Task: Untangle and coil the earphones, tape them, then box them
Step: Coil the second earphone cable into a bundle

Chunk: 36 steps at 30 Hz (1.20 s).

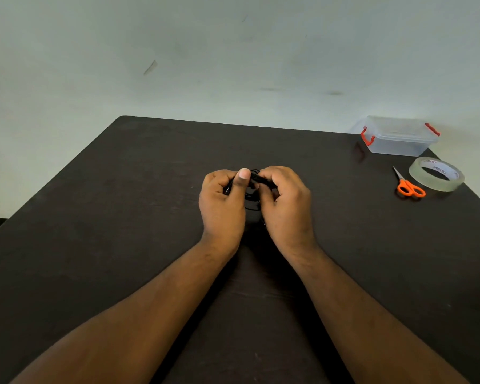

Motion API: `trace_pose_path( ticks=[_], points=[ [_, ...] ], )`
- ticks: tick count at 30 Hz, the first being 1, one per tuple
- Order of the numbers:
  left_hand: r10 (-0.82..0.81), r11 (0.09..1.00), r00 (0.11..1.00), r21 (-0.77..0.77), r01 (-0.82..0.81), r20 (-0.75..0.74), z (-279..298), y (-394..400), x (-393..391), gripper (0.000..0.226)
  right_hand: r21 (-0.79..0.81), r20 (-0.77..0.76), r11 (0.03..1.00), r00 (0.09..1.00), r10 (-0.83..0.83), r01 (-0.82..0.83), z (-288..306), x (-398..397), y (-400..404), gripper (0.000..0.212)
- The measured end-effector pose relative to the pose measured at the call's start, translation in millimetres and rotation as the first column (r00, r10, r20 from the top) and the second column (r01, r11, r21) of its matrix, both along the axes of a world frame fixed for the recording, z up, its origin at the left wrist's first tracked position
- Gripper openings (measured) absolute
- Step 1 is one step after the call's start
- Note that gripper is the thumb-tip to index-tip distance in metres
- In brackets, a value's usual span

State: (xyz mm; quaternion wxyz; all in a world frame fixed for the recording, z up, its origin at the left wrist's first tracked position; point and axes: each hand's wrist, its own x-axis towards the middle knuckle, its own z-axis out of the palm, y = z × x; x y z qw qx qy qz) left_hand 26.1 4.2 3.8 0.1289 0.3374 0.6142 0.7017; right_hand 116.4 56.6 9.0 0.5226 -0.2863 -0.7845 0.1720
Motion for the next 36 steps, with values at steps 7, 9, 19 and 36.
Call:
trace_pose_path(
  ticks=[7,9,19,36],
  points=[
    [-0.033,0.999,0.981,-0.006,0.032,-0.191,5,-2,-5,0.016,0.012,-0.019,0.999,0.999,0.037,-0.037,1,2,-1,0.019],
    [-0.047,0.999,0.981,0.015,0.051,-0.190,5,-4,-5,0.020,0.004,-0.028,0.996,0.996,0.086,-0.086,2,2,-3,0.026],
    [-0.184,0.981,0.980,0.071,0.178,0.077,7,-3,-7,0.021,-0.507,-0.301,0.727,0.885,0.354,-0.463,12,7,-6,0.045],
    [-0.339,0.939,0.936,-0.030,0.343,0.091,11,-6,-16,0.018,0.353,0.222,0.935,0.973,-0.066,-0.017,-3,16,20,0.010]
  ],
)
